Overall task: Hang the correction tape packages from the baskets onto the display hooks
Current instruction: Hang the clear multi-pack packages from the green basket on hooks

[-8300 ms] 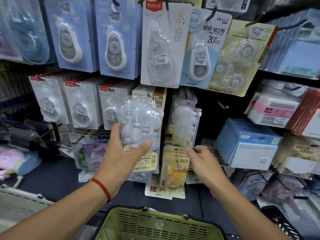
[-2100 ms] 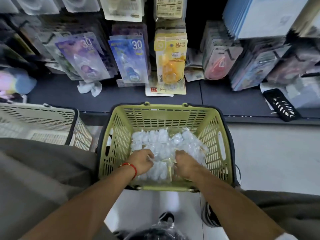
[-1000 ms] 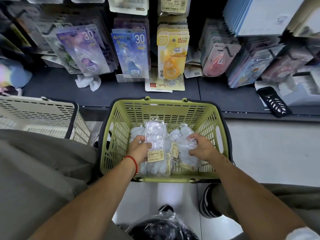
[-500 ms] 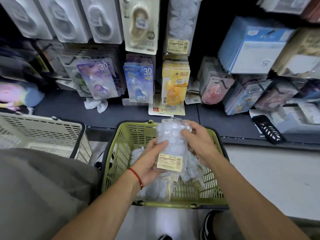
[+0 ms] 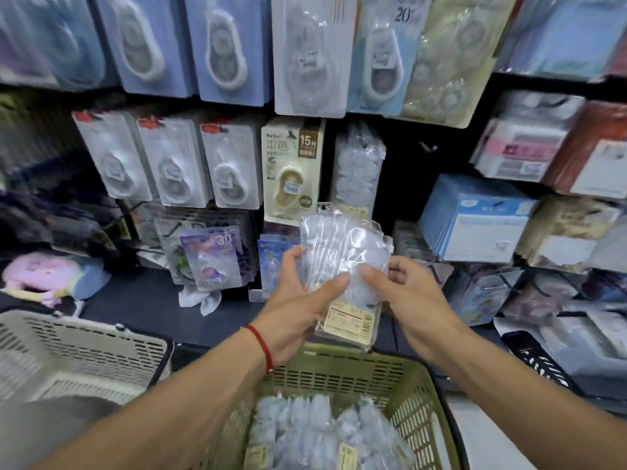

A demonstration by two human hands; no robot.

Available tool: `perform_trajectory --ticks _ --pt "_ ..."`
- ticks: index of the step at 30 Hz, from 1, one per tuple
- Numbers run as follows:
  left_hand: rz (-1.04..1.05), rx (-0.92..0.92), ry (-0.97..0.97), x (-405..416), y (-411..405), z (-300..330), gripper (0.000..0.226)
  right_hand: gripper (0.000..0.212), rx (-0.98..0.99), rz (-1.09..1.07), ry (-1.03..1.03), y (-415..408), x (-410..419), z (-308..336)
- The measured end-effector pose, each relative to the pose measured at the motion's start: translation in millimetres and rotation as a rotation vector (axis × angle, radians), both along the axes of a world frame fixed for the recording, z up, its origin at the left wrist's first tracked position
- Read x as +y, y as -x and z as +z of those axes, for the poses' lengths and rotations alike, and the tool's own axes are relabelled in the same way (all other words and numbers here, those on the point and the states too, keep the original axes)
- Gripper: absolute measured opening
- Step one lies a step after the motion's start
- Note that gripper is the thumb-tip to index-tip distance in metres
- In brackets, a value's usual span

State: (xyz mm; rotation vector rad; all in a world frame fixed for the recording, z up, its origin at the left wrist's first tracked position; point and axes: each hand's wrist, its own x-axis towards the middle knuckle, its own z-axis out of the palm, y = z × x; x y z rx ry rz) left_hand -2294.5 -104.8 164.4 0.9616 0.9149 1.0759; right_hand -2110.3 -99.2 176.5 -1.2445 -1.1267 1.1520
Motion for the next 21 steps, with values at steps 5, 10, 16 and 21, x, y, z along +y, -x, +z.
perform_trajectory --ticks 5,10,16,21 --pt "-0.116 0.051 -0.120 31.2 6.1 29.4 0.080 0.024 0.032 -0.003 -0.127 -13.6 15.8 27.5" --pt "0.056 0.285 -0.328 49.1 33.9 42.9 0.070 0.016 -0.074 -0.013 -0.290 -11.6 36.7 45.5" --pt "0.282 0.358 -0.436 55.6 51.2 51.0 0.078 0.017 -0.127 -0.070 -0.371 2.5 66.9 58.4" --pt "0.335 0.365 -0.461 51.2 56.5 55.0 0.073 0.012 -0.188 -0.130 -0.367 11.2 83.4 64.0"
